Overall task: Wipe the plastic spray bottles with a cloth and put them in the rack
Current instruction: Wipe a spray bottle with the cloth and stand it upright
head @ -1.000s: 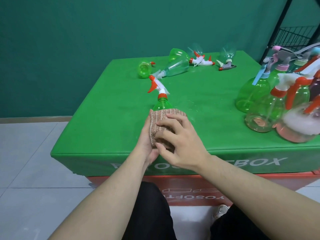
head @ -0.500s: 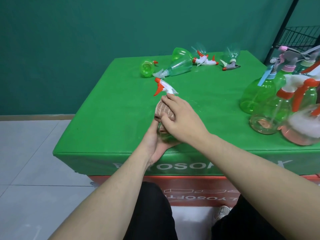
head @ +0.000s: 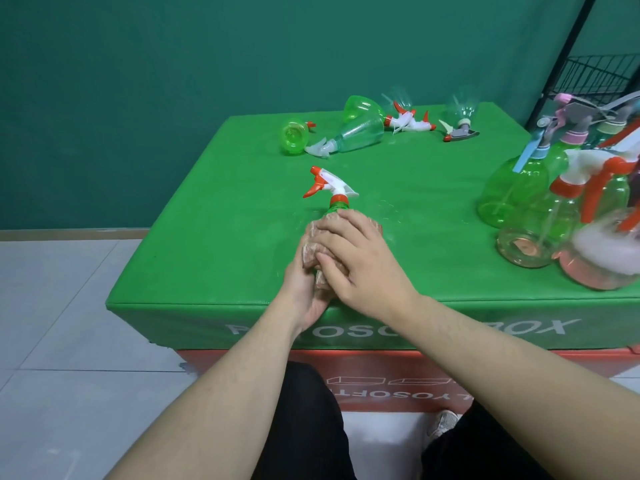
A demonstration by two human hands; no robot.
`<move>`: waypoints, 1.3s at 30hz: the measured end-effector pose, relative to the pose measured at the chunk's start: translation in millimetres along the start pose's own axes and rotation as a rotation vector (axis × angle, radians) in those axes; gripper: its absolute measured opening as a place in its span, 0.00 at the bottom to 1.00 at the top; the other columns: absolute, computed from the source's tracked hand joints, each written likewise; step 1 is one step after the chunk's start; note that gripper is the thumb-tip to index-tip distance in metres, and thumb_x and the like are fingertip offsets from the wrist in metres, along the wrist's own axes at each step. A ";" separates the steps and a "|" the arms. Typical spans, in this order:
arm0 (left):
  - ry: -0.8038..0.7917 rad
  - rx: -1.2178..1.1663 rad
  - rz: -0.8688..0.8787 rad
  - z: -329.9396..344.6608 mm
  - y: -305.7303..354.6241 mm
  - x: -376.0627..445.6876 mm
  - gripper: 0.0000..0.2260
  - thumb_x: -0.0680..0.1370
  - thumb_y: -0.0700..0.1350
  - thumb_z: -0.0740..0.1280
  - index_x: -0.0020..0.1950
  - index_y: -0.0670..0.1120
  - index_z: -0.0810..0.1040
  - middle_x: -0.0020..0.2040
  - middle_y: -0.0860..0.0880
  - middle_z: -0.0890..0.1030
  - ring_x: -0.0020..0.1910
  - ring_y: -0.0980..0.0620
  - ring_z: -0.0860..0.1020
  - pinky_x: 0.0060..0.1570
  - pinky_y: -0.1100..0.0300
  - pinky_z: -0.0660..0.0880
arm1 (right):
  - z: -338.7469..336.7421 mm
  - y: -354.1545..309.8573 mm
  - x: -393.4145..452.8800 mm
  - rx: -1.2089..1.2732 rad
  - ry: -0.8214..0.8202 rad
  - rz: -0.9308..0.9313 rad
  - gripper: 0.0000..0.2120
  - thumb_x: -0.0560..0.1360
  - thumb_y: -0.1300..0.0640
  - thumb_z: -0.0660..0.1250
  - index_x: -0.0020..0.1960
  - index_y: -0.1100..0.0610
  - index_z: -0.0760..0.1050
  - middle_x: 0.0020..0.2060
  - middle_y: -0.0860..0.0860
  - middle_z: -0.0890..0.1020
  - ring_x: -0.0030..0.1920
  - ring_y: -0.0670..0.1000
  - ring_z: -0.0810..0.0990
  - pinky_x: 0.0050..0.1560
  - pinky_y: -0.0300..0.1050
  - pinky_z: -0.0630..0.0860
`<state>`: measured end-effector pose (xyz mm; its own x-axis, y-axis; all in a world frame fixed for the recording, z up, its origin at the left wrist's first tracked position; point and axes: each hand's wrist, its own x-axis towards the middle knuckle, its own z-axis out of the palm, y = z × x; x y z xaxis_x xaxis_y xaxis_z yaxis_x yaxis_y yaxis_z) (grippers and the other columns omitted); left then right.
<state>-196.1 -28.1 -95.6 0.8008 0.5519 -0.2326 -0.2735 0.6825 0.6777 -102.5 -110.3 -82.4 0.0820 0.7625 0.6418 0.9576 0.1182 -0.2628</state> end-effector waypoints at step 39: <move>0.060 0.042 0.077 -5.1 -6.5 5.1 0.19 0.83 0.54 0.59 0.69 0.47 0.77 0.61 0.41 0.83 0.57 0.43 0.83 0.51 0.43 0.81 | -11.6 -0.7 39.3 0.163 -0.181 0.433 0.21 0.84 0.51 0.56 0.74 0.54 0.73 0.74 0.50 0.73 0.73 0.52 0.70 0.75 0.47 0.64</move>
<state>-193.0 -27.3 -104.7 0.7446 0.6304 -0.2194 -0.3094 0.6172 0.7234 -96.7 -87.7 -48.6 0.3999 0.8599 0.3171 0.7890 -0.1470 -0.5965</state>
